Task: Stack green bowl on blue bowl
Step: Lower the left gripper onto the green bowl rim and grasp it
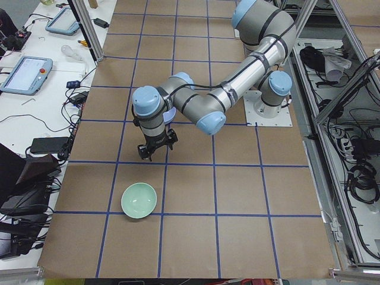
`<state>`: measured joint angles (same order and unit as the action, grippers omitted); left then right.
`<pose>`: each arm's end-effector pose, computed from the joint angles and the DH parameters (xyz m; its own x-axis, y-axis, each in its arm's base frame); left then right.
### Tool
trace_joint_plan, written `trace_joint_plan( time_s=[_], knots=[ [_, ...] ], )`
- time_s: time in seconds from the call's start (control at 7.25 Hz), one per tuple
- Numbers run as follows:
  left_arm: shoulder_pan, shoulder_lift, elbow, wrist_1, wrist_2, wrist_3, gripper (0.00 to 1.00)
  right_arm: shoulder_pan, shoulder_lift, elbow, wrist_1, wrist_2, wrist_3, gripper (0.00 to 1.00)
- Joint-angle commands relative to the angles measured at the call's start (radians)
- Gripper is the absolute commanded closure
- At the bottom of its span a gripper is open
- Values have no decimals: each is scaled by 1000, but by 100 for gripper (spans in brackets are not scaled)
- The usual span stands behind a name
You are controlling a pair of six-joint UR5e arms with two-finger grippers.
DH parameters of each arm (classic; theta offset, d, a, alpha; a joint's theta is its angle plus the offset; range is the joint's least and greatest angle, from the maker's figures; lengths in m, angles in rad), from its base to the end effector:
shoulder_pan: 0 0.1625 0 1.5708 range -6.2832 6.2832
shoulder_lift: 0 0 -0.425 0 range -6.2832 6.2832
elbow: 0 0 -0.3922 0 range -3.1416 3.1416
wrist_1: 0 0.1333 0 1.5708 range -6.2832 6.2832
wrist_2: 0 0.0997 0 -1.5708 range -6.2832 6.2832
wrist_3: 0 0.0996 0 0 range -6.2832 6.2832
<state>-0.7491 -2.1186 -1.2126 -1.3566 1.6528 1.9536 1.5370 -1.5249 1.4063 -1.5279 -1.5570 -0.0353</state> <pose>0.4337 -0.5742 0.3546 -0.4261 0.9046 0.0078 0.9016 0.4240 0.0851 0.1172 -0.5201 0.5417 -0.9999 -0.0024 -0.0111 -0.0016 0.9971 -0.0761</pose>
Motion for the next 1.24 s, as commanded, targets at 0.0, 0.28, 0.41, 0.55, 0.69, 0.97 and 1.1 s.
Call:
trace_joint_plan(
  time_s=[0.0,0.28,0.41,0.55,0.69,0.97,1.1],
  knots=[
    [49,-171,122,52,-14,259,0,0,0,0,0,0,0,0],
    [77,-263,166,70,-60,463,0,0,-1,0,0,0,0,0],
    [86,-290,170,92,-61,528,0,0,0,0,0,0,0,0],
    [86,-313,171,146,-61,542,0,0,-1,0,0,0,0,0],
    [86,-325,171,149,-62,570,15,0,0,0,0,0,0,0],
    [86,-334,166,158,-94,573,87,0,0,0,0,0,0,0],
    [86,-334,165,178,-96,574,100,0,-1,0,0,2,0,0]
  ],
)
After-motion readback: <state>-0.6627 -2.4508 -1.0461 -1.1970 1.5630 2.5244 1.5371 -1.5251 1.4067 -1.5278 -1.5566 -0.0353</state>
